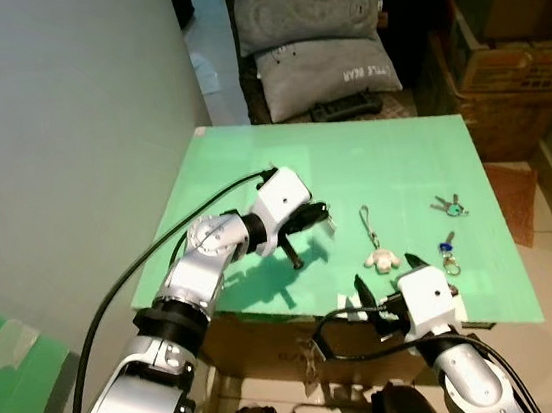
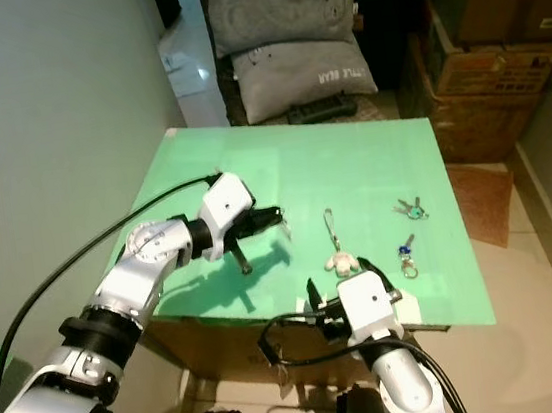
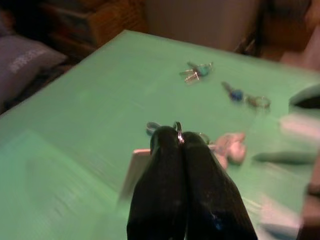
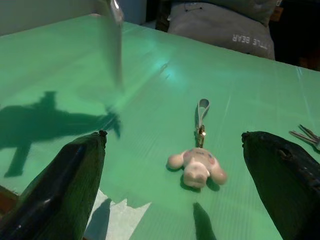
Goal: Hang keys on a hook
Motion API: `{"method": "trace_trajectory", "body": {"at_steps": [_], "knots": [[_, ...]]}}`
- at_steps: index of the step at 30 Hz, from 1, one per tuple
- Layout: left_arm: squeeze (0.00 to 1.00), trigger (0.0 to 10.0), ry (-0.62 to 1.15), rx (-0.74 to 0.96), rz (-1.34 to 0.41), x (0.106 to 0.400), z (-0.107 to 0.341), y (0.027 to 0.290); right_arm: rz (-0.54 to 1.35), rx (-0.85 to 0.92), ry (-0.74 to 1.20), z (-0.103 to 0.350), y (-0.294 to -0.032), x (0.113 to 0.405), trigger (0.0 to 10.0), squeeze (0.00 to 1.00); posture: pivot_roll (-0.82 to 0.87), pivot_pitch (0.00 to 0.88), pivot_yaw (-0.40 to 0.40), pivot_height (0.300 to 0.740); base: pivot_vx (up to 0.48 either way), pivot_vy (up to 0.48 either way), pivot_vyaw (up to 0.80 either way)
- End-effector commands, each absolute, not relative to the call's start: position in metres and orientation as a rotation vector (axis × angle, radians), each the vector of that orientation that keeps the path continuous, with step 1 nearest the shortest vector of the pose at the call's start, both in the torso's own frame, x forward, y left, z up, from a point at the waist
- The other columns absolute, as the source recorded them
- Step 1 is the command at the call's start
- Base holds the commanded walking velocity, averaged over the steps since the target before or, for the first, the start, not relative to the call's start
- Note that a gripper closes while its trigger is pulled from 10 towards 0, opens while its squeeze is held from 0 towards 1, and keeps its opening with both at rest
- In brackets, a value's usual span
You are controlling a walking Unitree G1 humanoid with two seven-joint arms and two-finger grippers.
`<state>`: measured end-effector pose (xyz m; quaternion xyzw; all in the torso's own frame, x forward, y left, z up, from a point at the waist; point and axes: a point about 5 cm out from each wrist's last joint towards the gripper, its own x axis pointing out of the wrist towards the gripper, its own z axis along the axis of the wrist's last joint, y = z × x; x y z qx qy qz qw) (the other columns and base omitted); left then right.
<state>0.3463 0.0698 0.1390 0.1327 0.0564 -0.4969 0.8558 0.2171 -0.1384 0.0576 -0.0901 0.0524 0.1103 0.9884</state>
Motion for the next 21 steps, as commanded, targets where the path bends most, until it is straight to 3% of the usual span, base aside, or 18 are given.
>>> {"method": "trace_trajectory", "body": {"at_steps": [1,9,11,14,20,21], "knots": [[0.00,0.0,0.145,0.181,-1.000,0.346,0.139,0.080,0.221,-0.164,0.105,0.057,-0.138,0.220,10.0,0.00,-0.16,0.015,0.090,0.682,0.000,0.000,0.00],[0.00,0.0,0.210,-0.014,-0.790,0.340,0.130,0.107,0.224,-0.153,0.080,0.061,-0.136,0.231,10.0,0.00,-0.14,0.000,0.090,0.682,0.000,0.000,0.00],[0.00,0.0,0.215,-0.129,-0.710,0.339,0.130,0.110,0.225,-0.146,0.072,0.062,-0.135,0.235,10.0,0.00,-0.14,0.000,0.092,0.682,0.000,0.000,0.00],[0.00,0.0,0.224,-0.258,-0.660,0.331,0.131,0.108,0.223,-0.134,0.059,0.065,-0.134,0.240,10.0,0.00,-0.13,0.000,0.090,0.682,0.000,0.000,0.00],[0.00,0.0,0.182,-0.311,-0.661,0.323,0.137,0.099,0.216,-0.113,0.042,0.069,-0.132,0.246,10.0,0.00,-0.12,0.000,0.091,0.682,0.000,0.000,0.00],[0.00,8.2,0.138,-0.312,-0.645,0.318,0.144,0.096,0.198,-0.075,0.027,0.074,-0.132,0.250,10.0,0.00,-0.12,0.000,0.089,0.682,0.000,0.000,0.00]]}}
